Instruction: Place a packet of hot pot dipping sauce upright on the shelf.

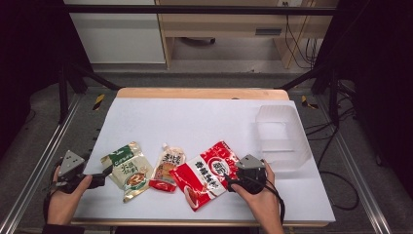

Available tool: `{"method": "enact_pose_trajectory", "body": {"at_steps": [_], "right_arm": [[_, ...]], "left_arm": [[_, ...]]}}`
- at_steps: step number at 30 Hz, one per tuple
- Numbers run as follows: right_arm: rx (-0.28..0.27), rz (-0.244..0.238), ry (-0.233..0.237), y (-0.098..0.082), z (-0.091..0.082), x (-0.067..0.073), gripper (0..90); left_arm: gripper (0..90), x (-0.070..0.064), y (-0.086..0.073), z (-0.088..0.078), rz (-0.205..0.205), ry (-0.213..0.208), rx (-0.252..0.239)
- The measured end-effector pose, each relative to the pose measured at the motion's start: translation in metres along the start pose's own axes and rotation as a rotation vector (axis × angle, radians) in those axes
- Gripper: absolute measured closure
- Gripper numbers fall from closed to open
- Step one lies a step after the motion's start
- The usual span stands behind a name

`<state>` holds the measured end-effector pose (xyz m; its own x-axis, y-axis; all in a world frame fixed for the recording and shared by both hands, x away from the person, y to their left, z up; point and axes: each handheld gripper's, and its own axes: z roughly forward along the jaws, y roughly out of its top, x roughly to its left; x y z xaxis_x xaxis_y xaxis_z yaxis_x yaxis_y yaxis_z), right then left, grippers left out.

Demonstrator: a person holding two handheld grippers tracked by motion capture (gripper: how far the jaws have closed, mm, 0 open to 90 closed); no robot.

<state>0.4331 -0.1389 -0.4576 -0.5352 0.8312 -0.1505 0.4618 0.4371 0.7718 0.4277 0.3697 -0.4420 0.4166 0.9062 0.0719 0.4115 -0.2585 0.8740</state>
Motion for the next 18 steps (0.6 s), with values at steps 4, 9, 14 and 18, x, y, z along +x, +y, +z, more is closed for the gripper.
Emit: {"method": "enact_pose_trajectory", "body": {"at_steps": [4, 9, 14, 18], "right_arm": [[-0.01, -0.005, -0.002, 0.0, 0.0, 0.001, 10.1], [-0.007, -0.006, 0.001, 0.0, 0.002, 0.0, 10.1], [-0.01, -0.015, -0.015, -0.002, 0.0, -0.002, 10.5], [0.003, -0.006, -0.014, -0.002, 0.002, -0.002, 10.5]], "left_arm": [[4.3, 0.006, 0.0, 0.007, -0.008, 0.002, 0.012], [10.4, 0.014, -0.001, 0.017, -0.024, 0.009, 0.041], [13.1, 0.025, -0.002, 0.022, -0.055, 0.004, 0.036], [13.5, 0.031, -0.008, 0.027, -0.057, -0.018, 0.064]]}}
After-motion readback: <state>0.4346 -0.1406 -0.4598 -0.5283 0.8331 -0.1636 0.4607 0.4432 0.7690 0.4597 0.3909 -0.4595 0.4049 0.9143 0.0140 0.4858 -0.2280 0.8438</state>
